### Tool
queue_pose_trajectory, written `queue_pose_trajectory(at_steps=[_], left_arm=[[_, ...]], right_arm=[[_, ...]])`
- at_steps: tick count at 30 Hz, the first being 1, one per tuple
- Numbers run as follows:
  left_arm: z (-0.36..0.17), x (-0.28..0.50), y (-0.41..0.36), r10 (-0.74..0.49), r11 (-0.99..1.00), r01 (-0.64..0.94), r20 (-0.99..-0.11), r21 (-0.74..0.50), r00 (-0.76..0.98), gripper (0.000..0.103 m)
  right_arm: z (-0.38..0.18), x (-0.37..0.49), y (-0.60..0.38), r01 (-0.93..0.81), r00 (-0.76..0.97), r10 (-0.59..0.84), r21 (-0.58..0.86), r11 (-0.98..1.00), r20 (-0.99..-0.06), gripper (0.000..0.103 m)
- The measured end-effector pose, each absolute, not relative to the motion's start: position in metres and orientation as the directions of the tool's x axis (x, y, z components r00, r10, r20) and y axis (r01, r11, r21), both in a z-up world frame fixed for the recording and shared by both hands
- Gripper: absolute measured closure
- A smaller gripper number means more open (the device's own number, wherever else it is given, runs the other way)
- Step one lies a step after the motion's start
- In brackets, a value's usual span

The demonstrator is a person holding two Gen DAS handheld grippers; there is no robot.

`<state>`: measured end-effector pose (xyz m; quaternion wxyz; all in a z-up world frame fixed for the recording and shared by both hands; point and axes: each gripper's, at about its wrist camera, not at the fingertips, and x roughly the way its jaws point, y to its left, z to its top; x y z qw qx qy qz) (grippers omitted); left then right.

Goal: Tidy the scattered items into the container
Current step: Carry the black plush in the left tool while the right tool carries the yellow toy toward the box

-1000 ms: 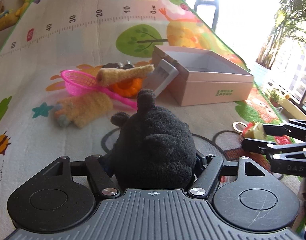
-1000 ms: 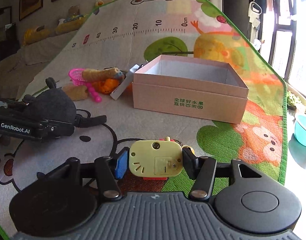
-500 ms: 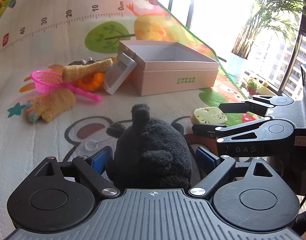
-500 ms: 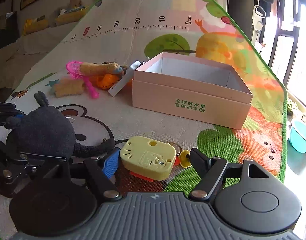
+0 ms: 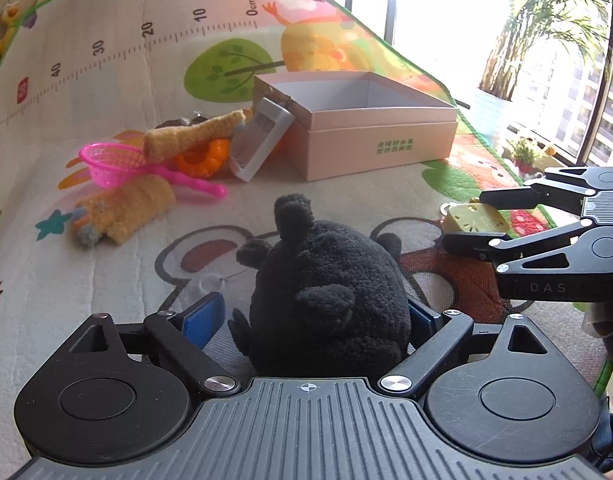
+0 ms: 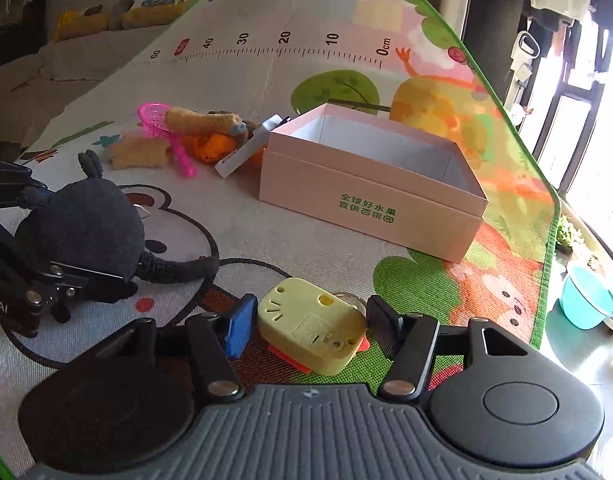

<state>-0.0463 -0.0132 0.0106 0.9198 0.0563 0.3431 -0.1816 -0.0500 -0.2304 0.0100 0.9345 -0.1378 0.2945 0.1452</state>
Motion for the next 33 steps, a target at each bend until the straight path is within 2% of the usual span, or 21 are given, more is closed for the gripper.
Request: queue_pose_trajectory(at_steps=[4,5,6,9,10,12,14,19,23,33], left_arm=[[0.015,-0.050,-0.004,-0.203,0.944,0.320,-0.631,0.076,0.748,0.007],[0.016,-0.050,-0.001,-0.185,0.949,0.303,-0.628,0.084,0.756,0.007],[0.017,-0.049,0.002,-0.182,0.954,0.290,-0.628,0.072,0.756,0.007],[0.018,-0.043,0.008,-0.259,0.952,0.301,-0.640,-0.044,0.723,0.007],[0.017,-0.042,0.006,-0.280,0.948,0.310,-0.642,-0.068,0.714,0.007],[0.012,-0.038,-0.001,-0.265,0.948,0.317,-0.644,-0.038,0.717,0.007],[0.008,-0.032,-0.007,-0.253,0.948,0.319,-0.651,-0.018,0.715,0.007],[0.000,-0.026,-0.015,-0.262,0.940,0.340,-0.662,-0.012,0.702,0.009],[0.003,-0.030,-0.016,-0.271,0.936,0.353,-0.658,-0.009,0.703,0.026],[0.024,-0.056,-0.027,-0.355,0.903,0.428,-0.630,-0.039,0.691,0.027]], right_arm=[[0.010,-0.050,-0.234,-0.335,0.781,0.184,-0.150,0.930,-0.597,0.042],[0.010,-0.049,-0.234,-0.329,0.778,0.185,-0.139,0.934,-0.600,0.038],[0.010,-0.047,-0.235,-0.321,0.776,0.184,-0.126,0.939,-0.604,0.032],[0.006,-0.041,-0.235,-0.307,0.766,0.182,-0.103,0.946,-0.616,0.030],[0.004,-0.039,-0.235,-0.304,0.762,0.180,-0.099,0.947,-0.622,0.030],[0.002,-0.038,-0.236,-0.303,0.758,0.186,-0.084,0.949,-0.625,0.032],[0.003,-0.038,-0.238,-0.301,0.757,0.189,-0.077,0.950,-0.625,0.040],[0.004,-0.042,-0.240,-0.301,0.762,0.195,-0.071,0.951,-0.617,0.042],[0.007,-0.045,-0.242,-0.306,0.763,0.208,-0.059,0.950,-0.612,0.043],[0.029,-0.073,-0.252,-0.302,0.799,0.203,-0.085,0.950,-0.566,0.043]])
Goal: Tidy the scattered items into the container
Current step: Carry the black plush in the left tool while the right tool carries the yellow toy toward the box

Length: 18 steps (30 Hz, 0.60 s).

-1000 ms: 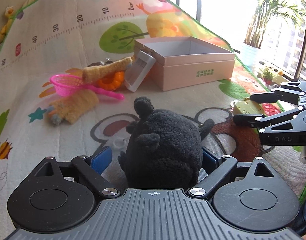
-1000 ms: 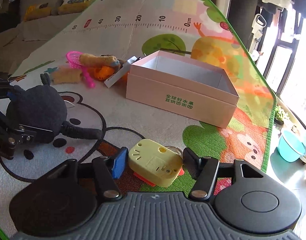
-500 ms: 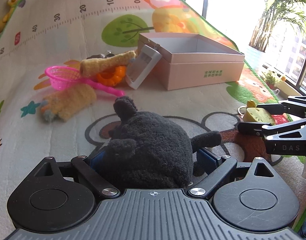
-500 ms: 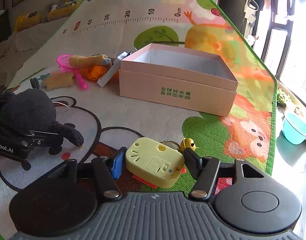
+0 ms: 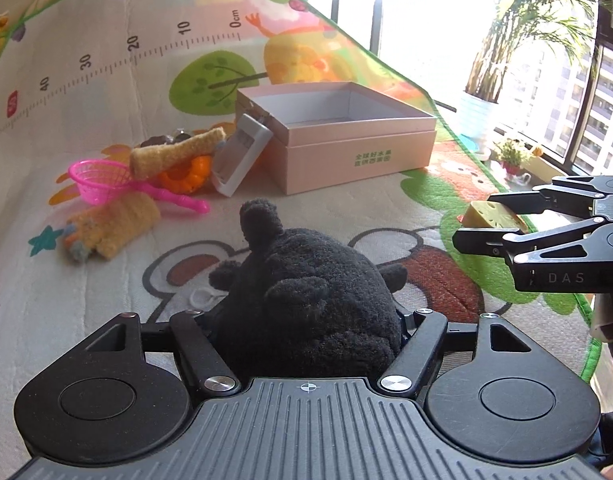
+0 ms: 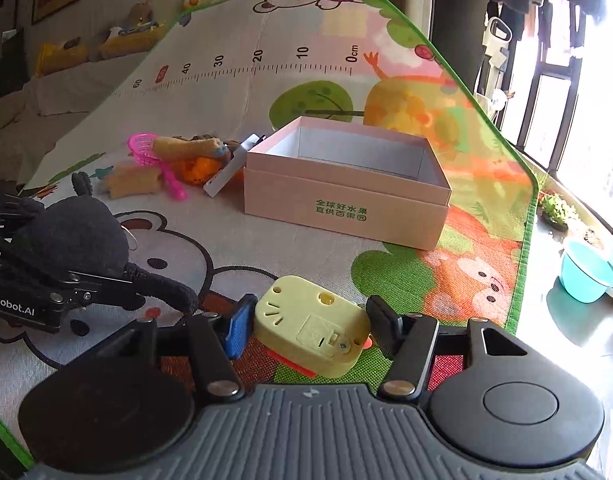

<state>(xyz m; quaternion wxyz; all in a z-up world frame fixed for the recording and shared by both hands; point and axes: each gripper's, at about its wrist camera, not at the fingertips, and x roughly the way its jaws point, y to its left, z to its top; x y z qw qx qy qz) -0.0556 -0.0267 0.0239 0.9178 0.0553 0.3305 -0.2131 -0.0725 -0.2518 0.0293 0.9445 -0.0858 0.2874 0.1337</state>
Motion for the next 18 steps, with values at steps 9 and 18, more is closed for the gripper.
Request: queue_pose_trajectory(at_steps=[9,18], left_arm=[[0.045,-0.079,-0.054,-0.430,0.852,0.523,-0.601,-0.023,0.674,0.027],[0.047,-0.086,-0.067,-0.429,0.831,0.556,-0.607,0.024,0.669,0.027]], right_arm=[[0.048,-0.101,-0.266,-0.294,0.827,0.199,-0.103,0.950,-0.526,0.043],[0.055,-0.113,-0.271,-0.313,0.819,0.229,-0.077,0.946,-0.526,0.043]])
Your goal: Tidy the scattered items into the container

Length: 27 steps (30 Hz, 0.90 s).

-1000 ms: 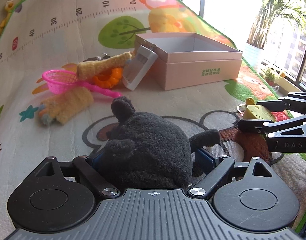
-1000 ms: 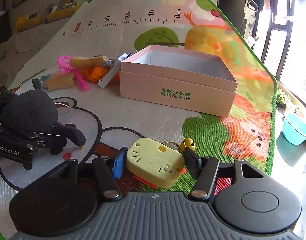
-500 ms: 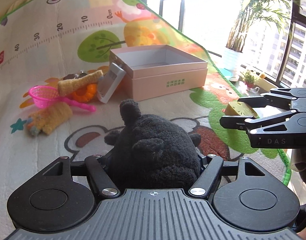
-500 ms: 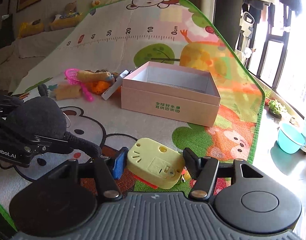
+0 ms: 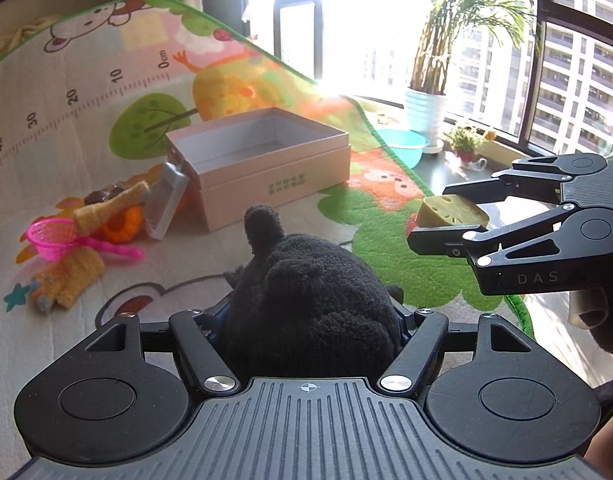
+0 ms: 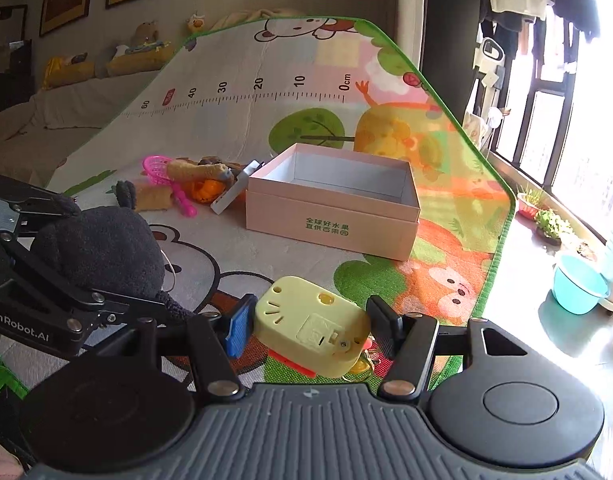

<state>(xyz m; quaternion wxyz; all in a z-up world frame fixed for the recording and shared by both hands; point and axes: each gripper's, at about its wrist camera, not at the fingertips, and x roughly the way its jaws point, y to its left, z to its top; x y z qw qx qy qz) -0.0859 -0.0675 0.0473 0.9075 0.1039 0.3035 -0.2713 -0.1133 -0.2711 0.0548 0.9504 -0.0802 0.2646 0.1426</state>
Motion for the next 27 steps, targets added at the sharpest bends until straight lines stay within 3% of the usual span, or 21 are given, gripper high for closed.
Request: queue_pose_trajectory(at_steps=[10,18,20,21,23,27], left_arm=[[0.072,-0.034,-0.081,-0.409,0.808,0.573,-0.570,0.136,0.713,0.027],[0.100,0.077,-0.117,-0.428,0.822,0.542,-0.439,0.175,0.790,0.027],[0.106,0.105,-0.125,-0.425,0.839,0.517,-0.392,0.167,0.816,0.021],[0.108,0.118,-0.130,-0.424,0.843,0.510,-0.373,0.172,0.826,0.013],[0.108,0.137,-0.134,-0.428,0.840,0.515,-0.373,0.173,0.823,0.009],[0.108,0.128,-0.110,-0.437,0.842,0.522,-0.395,0.135,0.808,0.007]], right_arm=[[0.091,-0.054,-0.287,-0.390,0.752,0.377,0.096,0.916,-0.540,0.043],[0.155,0.092,-0.298,-0.350,0.806,0.384,0.161,0.923,-0.451,0.043],[0.162,0.130,-0.300,-0.348,0.800,0.403,0.203,0.915,-0.445,0.043],[0.164,0.146,-0.301,-0.344,0.801,0.409,0.224,0.912,-0.438,0.037],[0.163,0.170,-0.306,-0.290,0.819,0.380,0.262,0.921,-0.430,0.021],[0.152,0.174,-0.315,-0.261,0.842,0.351,0.261,0.930,-0.409,0.021]])
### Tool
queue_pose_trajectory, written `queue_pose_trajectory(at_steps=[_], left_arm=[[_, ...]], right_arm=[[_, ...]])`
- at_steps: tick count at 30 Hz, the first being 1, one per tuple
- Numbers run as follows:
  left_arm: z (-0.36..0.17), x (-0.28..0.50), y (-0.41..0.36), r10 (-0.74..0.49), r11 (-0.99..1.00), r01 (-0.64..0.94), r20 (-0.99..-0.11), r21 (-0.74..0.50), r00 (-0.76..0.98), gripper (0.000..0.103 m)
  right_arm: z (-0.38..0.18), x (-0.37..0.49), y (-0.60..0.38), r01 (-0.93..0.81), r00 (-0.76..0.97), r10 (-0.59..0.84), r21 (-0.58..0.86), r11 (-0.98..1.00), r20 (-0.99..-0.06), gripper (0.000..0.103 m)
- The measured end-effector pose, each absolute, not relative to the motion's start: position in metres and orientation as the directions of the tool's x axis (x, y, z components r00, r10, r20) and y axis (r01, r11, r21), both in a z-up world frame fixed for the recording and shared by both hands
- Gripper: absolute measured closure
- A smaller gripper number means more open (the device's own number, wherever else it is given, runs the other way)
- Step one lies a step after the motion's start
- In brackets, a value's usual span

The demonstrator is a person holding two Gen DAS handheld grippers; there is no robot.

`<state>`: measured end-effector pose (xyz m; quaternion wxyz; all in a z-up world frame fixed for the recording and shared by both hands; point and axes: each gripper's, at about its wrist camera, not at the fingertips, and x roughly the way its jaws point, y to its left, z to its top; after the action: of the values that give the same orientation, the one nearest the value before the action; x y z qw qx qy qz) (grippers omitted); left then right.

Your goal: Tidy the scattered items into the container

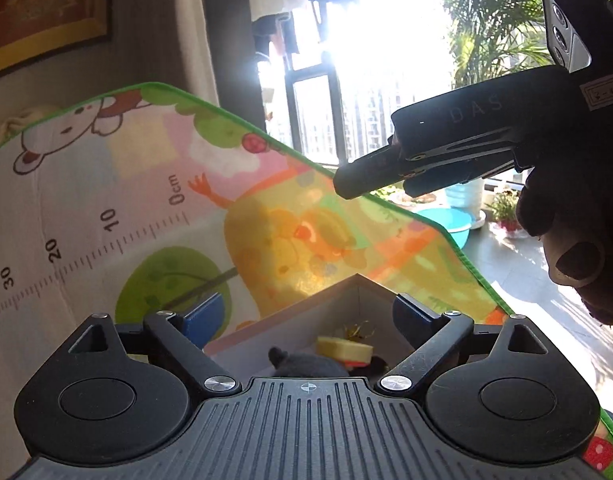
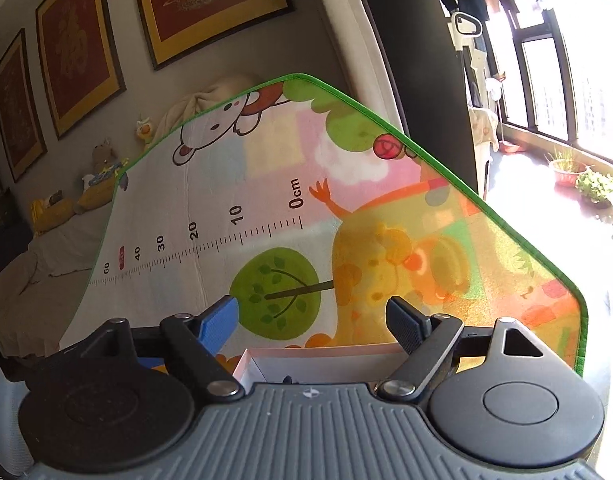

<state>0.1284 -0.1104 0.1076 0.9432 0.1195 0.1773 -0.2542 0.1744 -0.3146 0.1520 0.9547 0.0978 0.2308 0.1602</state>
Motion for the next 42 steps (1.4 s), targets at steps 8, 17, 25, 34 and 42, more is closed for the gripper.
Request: queue_pose_trajectory(at_steps=[8,17,25,34,42], left_arm=[[0.065,0.063,-0.024,-0.262,0.911,0.382,-0.500,0.153,0.826,0.005],[0.029,0.038,0.051,-0.116,0.968,0.225,-0.591,0.113,0.798,0.004],[0.026,0.009,0.083,-0.108,0.984,0.168,-0.563,0.056,0.820,0.003],[0.015,0.013,0.087,-0.076,0.986,0.147,-0.588,0.074,0.806,0.003],[0.022,0.027,0.069,-0.125,0.987,0.159,-0.595,0.004,0.794,0.003]], right_arm=[[0.117,0.115,-0.247,-0.356,0.855,0.279,-0.104,0.929,-0.437,0.051],[0.062,0.050,-0.111,-0.590,0.776,0.381,-0.367,0.719,-0.502,0.062],[0.020,0.057,-0.039,-0.556,0.828,0.310,-0.612,0.562,-0.468,0.062],[0.031,0.050,-0.052,-0.570,0.809,0.308,-0.540,0.619,-0.501,0.093],[0.073,0.004,-0.134,-0.673,0.606,0.491,-0.074,0.736,-0.626,0.093]])
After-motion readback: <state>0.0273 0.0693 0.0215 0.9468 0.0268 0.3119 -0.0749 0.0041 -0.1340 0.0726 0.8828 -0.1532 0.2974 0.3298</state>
